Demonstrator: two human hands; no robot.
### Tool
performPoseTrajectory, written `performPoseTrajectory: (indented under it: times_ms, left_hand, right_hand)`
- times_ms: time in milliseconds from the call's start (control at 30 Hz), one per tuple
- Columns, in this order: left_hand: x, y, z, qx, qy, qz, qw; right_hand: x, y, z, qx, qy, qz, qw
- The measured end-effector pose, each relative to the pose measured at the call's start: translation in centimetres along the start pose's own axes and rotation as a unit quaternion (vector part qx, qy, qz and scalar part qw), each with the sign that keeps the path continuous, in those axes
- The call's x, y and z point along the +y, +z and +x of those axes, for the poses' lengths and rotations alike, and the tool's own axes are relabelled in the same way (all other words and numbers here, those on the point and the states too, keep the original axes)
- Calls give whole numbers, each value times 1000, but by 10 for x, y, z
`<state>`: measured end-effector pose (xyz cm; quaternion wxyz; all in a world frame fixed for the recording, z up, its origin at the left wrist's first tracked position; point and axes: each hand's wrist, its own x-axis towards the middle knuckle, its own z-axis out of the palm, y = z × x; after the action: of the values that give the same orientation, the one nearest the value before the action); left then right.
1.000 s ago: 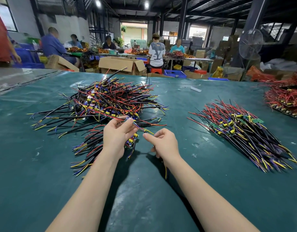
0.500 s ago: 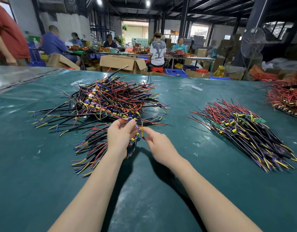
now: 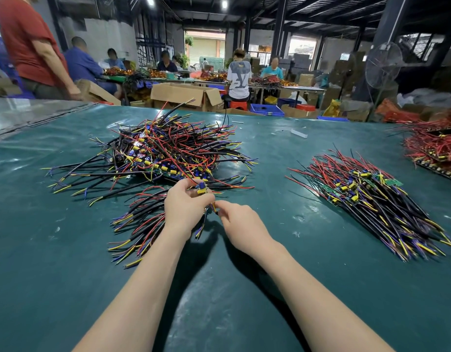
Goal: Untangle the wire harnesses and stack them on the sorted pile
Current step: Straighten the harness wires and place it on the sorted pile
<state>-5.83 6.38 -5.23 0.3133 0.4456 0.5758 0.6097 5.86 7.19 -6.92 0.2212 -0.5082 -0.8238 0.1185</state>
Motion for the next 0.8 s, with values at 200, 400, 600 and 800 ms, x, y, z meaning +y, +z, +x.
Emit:
performPoseTrajectory:
  times_ms: [200, 400, 600, 800]
  left_hand:
    - [9, -5, 6, 16, -75, -165, 983]
    - [17, -14, 7, -51, -149, -239, 958]
    - [15, -18, 4, -51, -155, -199, 966]
    - [16, -10, 0, -137, -139, -191, 962]
  right_hand:
    - [-6, -10, 2, -23, 88, 379, 921]
    - [-5, -19, -2, -100, 48, 564, 819]
    - [-6, -16, -4, -143, 97, 532, 829]
    - [-7, -18, 1, -104, 139, 573, 801]
